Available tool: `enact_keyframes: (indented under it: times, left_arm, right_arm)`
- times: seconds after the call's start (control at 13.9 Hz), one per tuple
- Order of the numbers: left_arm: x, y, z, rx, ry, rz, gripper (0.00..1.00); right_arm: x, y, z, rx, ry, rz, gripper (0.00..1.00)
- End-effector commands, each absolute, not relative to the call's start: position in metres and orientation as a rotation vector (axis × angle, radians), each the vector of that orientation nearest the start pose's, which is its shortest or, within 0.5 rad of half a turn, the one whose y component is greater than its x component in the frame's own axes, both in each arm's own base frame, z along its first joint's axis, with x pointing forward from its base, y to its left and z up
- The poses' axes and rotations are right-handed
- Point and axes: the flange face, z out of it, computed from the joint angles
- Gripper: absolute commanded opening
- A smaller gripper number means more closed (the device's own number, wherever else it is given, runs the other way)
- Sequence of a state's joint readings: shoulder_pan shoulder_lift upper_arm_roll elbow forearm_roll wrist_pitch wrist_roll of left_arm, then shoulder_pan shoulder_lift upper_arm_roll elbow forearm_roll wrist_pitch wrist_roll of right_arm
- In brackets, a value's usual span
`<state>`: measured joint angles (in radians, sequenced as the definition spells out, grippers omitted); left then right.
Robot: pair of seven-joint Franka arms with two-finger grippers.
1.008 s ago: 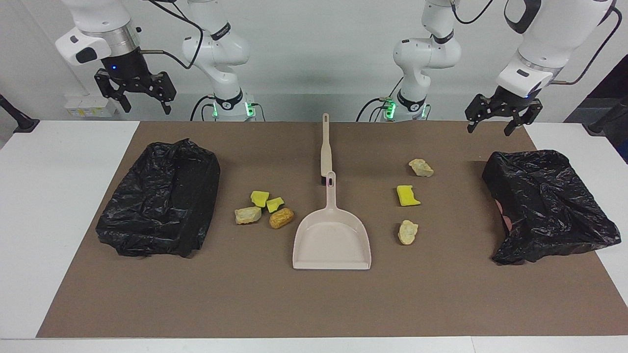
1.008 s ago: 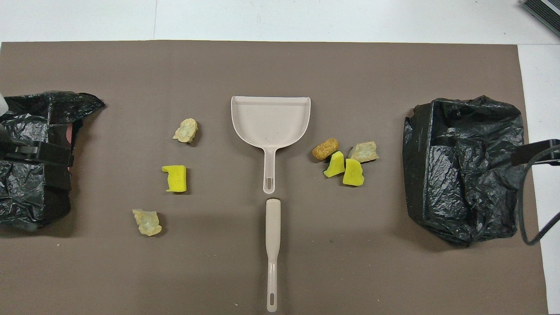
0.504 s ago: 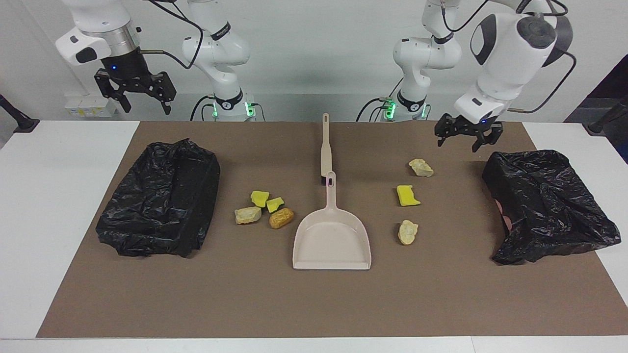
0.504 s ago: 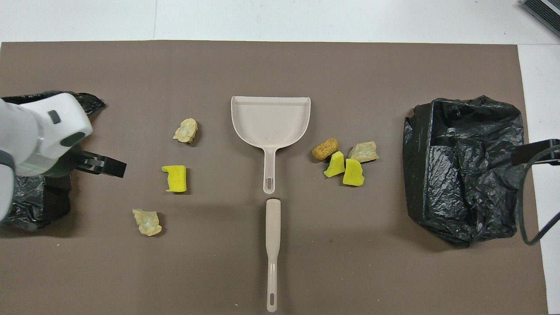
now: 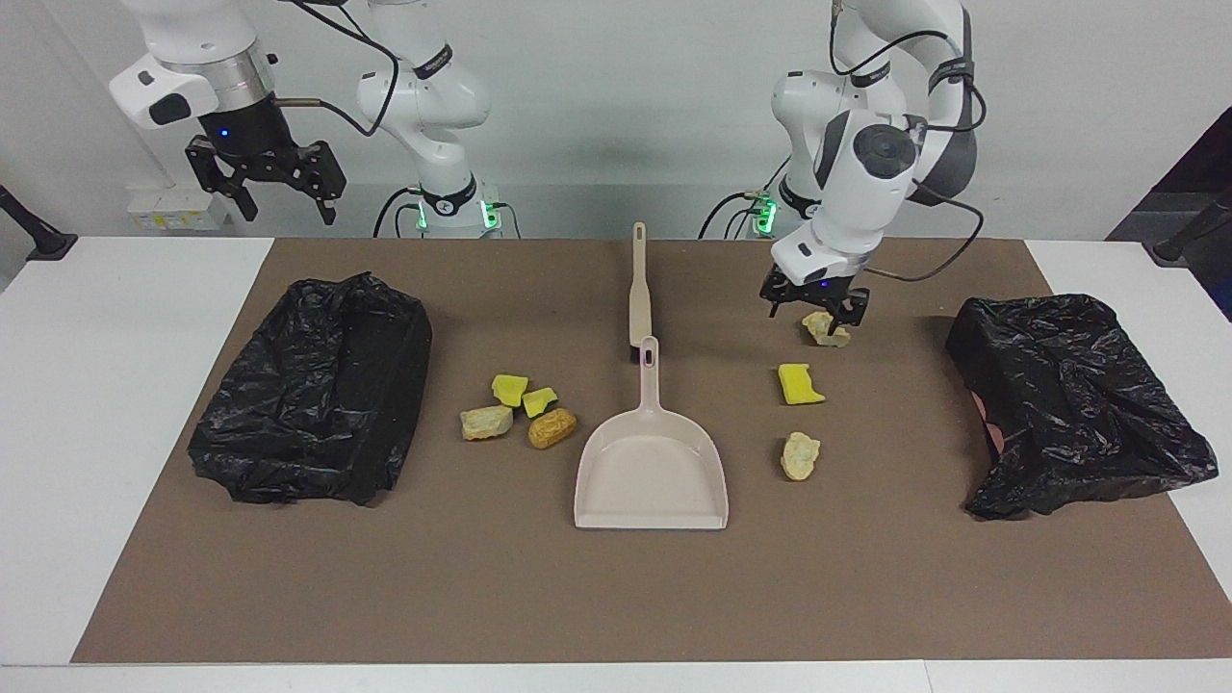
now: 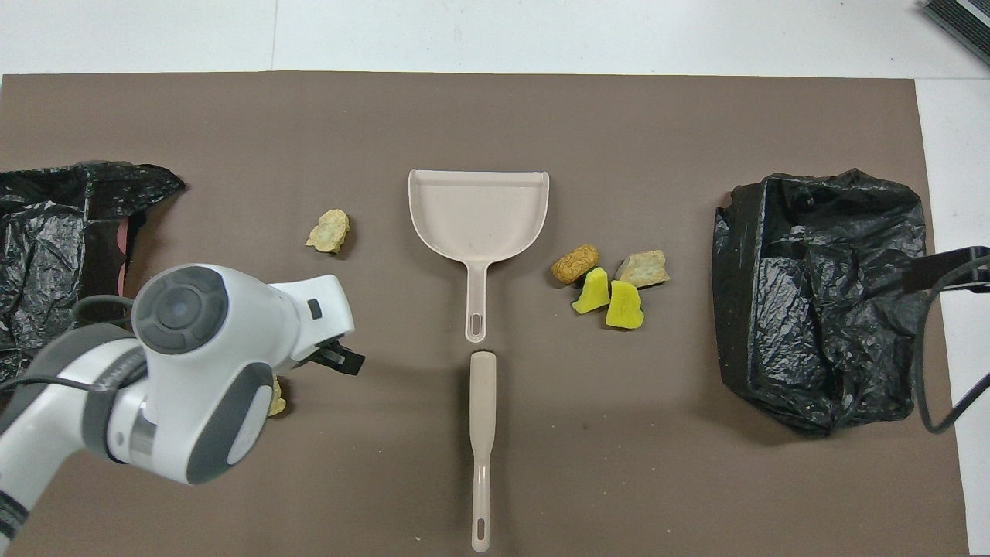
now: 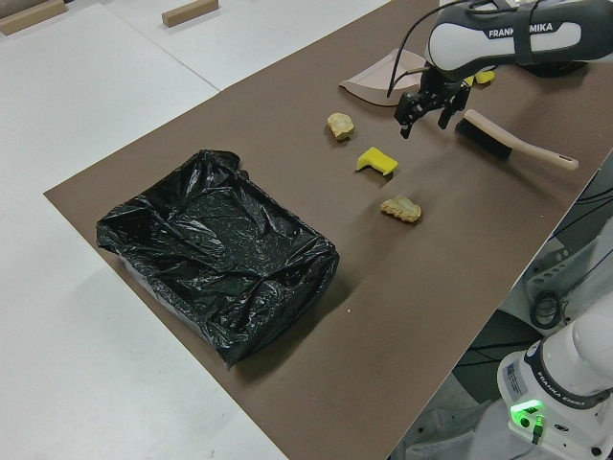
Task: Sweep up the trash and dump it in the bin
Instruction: 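Reach the left gripper down and grasp the wooden brush handle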
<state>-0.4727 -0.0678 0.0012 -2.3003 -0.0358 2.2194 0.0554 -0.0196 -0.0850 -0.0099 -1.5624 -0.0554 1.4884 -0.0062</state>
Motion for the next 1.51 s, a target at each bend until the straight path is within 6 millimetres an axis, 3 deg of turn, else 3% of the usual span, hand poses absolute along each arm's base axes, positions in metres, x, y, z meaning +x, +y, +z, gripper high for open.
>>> enact_keyframes:
  times: [0.0, 0.22, 0.5, 0.72, 1.22, 1.44]
  left_arm:
    - [0.403, -0.267, 0.362, -3.089, 0.762, -0.007, 1.00]
    - [0.359, -0.324, 0.369, -3.111, 0.716, -0.023, 1.00]
    - [0.319, -0.366, 0.377, -3.183, 0.660, -0.028, 1.00]
    - [0.277, -0.402, 0.364, -3.203, 0.625, -0.016, 1.00]
    - [0.261, -0.398, 0.352, -3.161, 0.666, 0.045, 1.00]
    - [0.264, -0.394, 0.349, -3.158, 0.659, 0.050, 0.82]
  right_arm:
    - [0.511, -0.022, 0.667, -3.183, 0.027, -0.040, 1.00]
    - [0.511, -0.023, 0.667, -3.182, 0.029, -0.040, 1.00]
    - [0.511, -0.023, 0.667, -3.182, 0.029, -0.035, 1.00]
    - [0.511, -0.022, 0.667, -3.182, 0.027, -0.032, 1.00]
    - [0.510, -0.023, 0.666, -3.182, 0.029, -0.025, 1.00]
    - [0.510, -0.023, 0.666, -3.182, 0.029, -0.023, 1.00]
